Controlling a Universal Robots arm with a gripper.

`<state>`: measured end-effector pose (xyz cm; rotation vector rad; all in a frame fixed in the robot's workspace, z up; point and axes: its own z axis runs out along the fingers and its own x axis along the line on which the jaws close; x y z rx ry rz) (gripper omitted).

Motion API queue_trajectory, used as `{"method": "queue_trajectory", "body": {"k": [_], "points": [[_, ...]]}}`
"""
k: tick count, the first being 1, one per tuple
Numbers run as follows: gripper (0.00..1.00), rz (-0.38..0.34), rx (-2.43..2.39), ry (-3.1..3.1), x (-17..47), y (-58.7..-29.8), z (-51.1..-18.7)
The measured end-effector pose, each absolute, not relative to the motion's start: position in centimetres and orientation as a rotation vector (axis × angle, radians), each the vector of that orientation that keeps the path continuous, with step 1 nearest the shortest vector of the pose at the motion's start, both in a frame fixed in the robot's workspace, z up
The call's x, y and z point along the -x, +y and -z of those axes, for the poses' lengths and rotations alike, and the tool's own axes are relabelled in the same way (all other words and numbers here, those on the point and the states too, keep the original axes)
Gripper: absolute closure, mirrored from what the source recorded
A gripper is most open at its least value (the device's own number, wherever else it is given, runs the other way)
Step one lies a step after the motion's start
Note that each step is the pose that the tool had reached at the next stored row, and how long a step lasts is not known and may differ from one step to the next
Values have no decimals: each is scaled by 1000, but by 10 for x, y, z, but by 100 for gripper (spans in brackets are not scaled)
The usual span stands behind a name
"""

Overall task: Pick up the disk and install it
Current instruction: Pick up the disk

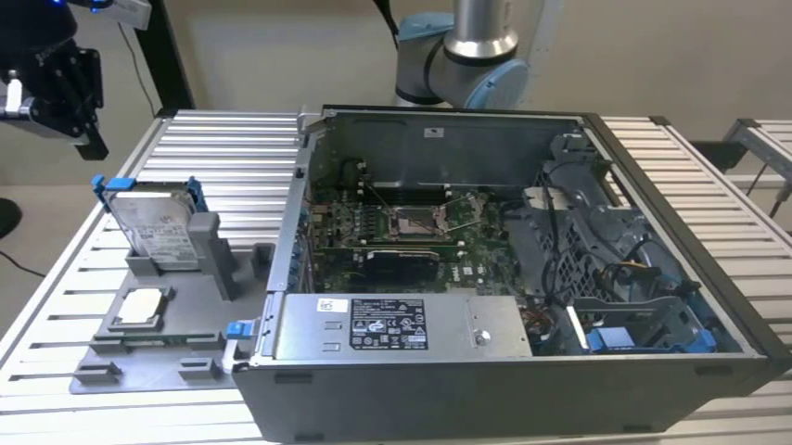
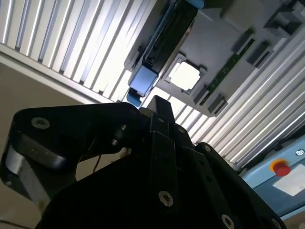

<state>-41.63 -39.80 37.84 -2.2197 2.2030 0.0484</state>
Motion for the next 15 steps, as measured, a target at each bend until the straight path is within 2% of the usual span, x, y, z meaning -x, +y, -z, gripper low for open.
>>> {"method": "queue_trajectory", "body": {"k": [15], "points": [[100,-45,2251,2176,416,-391,-377]]}}
